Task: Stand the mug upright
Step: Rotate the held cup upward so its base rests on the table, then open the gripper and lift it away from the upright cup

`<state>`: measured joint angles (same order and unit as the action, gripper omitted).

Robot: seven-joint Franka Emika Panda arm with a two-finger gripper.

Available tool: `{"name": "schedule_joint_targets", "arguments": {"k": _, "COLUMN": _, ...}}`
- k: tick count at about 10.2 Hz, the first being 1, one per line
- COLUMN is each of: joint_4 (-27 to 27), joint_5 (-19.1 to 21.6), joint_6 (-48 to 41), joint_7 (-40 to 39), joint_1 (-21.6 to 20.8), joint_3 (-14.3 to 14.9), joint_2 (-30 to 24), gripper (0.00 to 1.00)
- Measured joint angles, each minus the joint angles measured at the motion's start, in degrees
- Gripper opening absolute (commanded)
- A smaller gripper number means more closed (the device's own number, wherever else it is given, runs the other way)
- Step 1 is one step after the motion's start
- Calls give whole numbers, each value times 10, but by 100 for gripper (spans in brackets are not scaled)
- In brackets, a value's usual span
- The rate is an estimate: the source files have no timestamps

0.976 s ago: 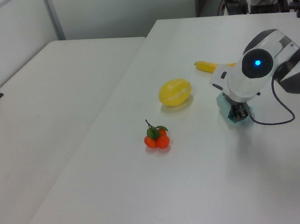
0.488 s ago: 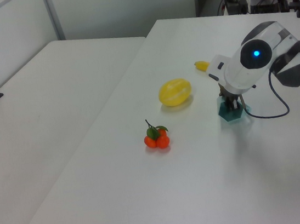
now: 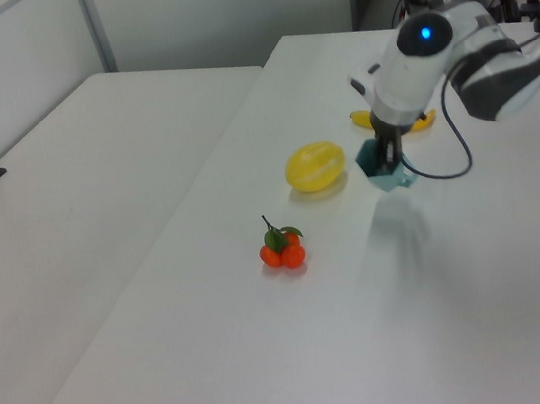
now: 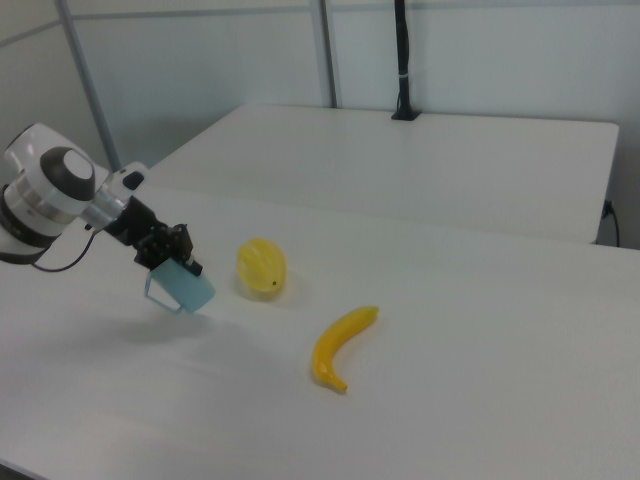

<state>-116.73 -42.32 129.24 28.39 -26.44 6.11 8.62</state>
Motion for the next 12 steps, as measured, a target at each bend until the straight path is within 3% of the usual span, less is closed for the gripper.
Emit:
{"name": "schedule_joint_targets", "arguments": {"k": 3, "joint_4": 20, "joint_5": 77, "joint_6": 56, "joint_7": 1, "joint_1": 48, "joint_3": 1, "joint_2": 0, "gripper": 0}}
{"name": "schedule_joint_targets", "arguments": {"k": 6, "joint_4": 20, "joint_5": 230, "joint_6": 88, "joint_7": 0, "joint_1": 78, "joint_3": 1, "joint_2": 1, "gripper": 0}}
{"name": "schedule_joint_targets", "arguments": {"k": 9, "joint_4": 20, "joint_5": 382, "joint_6": 88, "joint_7": -53, "joint_1": 97, "joint_3": 1, "joint_2": 6, "gripper": 0}}
{"name": "schedule_joint_targets", "arguments": {"k": 12, "joint_4": 20, "joint_5": 403, "joint_6": 89, "joint_7": -69, "joint_1": 101, "joint_3": 1, "joint_2": 27, "gripper": 3}}
